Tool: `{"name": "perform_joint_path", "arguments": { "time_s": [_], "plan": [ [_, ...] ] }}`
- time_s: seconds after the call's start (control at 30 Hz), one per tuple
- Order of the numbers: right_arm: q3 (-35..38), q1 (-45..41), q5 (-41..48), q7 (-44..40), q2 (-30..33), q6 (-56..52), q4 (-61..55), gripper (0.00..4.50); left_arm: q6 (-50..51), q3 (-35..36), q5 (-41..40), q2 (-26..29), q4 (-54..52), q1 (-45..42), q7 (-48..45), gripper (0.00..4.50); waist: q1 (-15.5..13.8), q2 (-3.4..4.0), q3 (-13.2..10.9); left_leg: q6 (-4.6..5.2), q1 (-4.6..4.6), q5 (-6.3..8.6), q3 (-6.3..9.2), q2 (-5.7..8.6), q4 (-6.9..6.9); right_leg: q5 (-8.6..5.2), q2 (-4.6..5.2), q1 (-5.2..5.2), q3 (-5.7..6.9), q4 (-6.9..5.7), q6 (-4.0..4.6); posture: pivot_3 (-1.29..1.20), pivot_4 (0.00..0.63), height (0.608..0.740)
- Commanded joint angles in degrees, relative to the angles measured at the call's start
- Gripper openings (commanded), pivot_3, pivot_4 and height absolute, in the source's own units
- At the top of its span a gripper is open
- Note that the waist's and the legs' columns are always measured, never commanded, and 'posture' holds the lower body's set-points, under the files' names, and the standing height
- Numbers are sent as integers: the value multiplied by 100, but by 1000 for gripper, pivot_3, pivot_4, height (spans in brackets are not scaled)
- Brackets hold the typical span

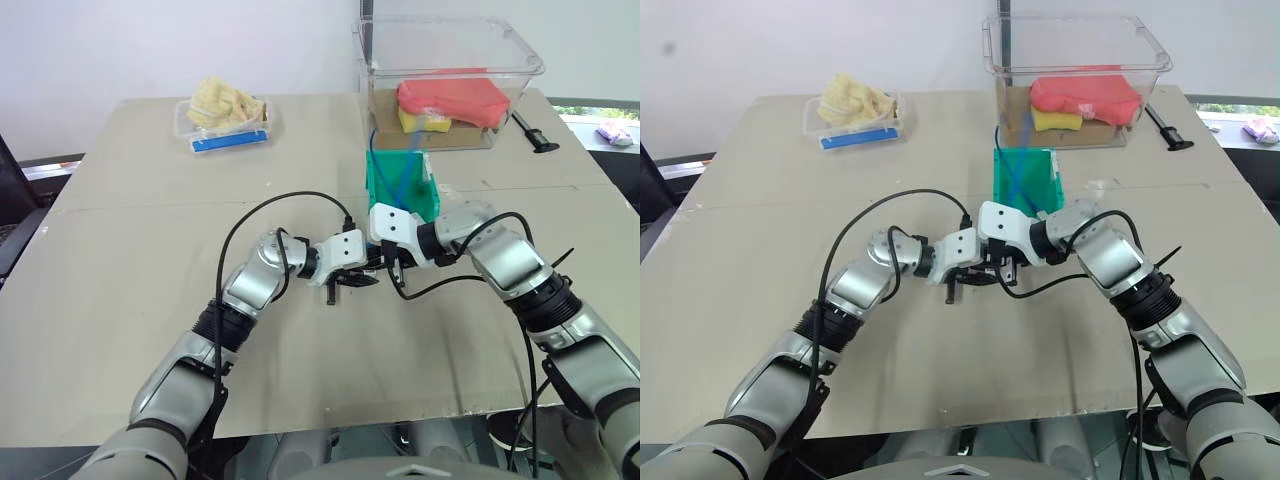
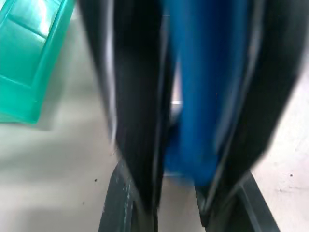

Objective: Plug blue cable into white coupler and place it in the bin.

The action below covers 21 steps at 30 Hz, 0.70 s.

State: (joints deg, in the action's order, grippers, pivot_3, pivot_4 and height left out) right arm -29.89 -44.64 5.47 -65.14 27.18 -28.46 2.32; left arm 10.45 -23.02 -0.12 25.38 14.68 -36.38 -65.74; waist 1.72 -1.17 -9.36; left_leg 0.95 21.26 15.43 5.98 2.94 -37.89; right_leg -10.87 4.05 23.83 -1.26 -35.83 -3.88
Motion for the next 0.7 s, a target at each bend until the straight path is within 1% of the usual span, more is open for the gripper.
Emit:
{"name": "perform_joint_path", "arguments": {
  "time_s": [0.03,0.2,0.33,0.47,0.6,0.7],
  "plan": [
    [-569,478,-397,-221,273,-290,279,0,-31,39,-135,-44,-403,17,-103,386,-10,3,4,-1,0,0,0,1,0,0,0,0,0,1,0,0,150,740],
    [-302,541,-292,-128,274,-397,249,0,22,70,-155,-73,-384,39,-106,386,-57,4,5,-2,1,0,-1,1,1,0,1,0,-1,4,0,0,150,740],
    [188,699,5,24,274,-580,52,0,74,145,-202,-92,-299,17,-115,386,-100,4,5,-1,2,0,4,1,1,0,1,0,2,3,0,0,150,740],
    [867,931,524,354,142,-972,-161,0,79,187,-217,-111,-222,23,-113,386,-113,5,5,0,4,0,5,2,0,0,2,-1,2,4,0,0,150,740],
    [1197,1085,874,536,74,-1250,-336,0,114,209,-251,-133,-199,32,-120,386,-110,6,4,0,5,1,6,2,0,0,3,0,2,4,0,0,150,740],
    [1245,1196,971,605,117,-1279,-472,0,149,223,-282,-143,-182,20,-122,386,-105,6,4,1,5,1,5,2,1,0,3,0,2,4,0,0,150,740]
  ]
}}
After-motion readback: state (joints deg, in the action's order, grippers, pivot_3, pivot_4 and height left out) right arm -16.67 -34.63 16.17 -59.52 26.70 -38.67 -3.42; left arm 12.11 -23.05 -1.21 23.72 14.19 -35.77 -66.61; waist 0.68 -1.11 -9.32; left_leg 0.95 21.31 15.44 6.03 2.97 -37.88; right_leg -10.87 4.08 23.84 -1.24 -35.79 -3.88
